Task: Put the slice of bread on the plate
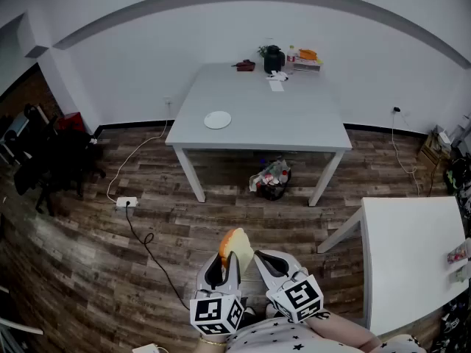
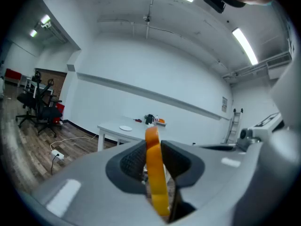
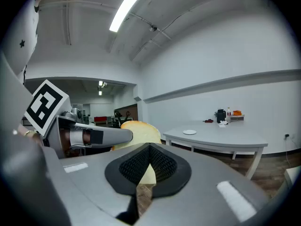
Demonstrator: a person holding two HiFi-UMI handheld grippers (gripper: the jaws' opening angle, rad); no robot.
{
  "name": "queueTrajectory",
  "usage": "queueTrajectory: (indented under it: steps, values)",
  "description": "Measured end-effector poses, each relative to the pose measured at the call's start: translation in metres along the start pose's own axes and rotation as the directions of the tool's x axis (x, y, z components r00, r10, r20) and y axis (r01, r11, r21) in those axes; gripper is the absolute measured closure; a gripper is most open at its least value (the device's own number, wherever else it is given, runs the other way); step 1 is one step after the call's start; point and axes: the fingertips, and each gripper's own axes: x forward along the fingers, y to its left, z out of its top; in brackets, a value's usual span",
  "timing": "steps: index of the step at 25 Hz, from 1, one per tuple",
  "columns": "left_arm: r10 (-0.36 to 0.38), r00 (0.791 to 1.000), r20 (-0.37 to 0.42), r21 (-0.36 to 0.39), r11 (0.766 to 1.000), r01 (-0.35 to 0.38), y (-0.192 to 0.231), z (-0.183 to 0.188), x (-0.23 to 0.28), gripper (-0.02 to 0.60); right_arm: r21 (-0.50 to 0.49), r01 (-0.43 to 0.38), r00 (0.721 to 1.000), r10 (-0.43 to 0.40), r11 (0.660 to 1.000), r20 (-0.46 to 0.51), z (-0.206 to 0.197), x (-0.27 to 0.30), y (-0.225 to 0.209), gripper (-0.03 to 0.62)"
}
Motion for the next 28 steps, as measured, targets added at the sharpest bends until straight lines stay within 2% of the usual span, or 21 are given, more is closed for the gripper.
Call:
queueTrajectory:
  steps: [16, 23, 28]
  values:
    - [0.030, 0.999, -0.024, -0.049, 0.998, -0.031, 0.073, -0.004, -0.004, 0.483, 0.005, -0.017, 0.999, 0.017, 1.000, -0.033, -0.004, 0.051, 0.035, 0.595]
    - [0.057, 0.998, -0.015, -0.055, 0.997, -0.058, 0.091, 0.004, 0.021, 0.483, -0.002, -0.034, 0.999, 0.034, 0.999, -0.033, 0.001, 0.078, 0.022, 0.595]
    - [0.066, 0.998, -0.005, -0.048, 0.997, -0.066, 0.098, 0.012, 0.059, 0.483, -0.006, -0.045, 0.999, 0.045, 0.999, -0.021, 0.007, 0.109, -0.009, 0.595]
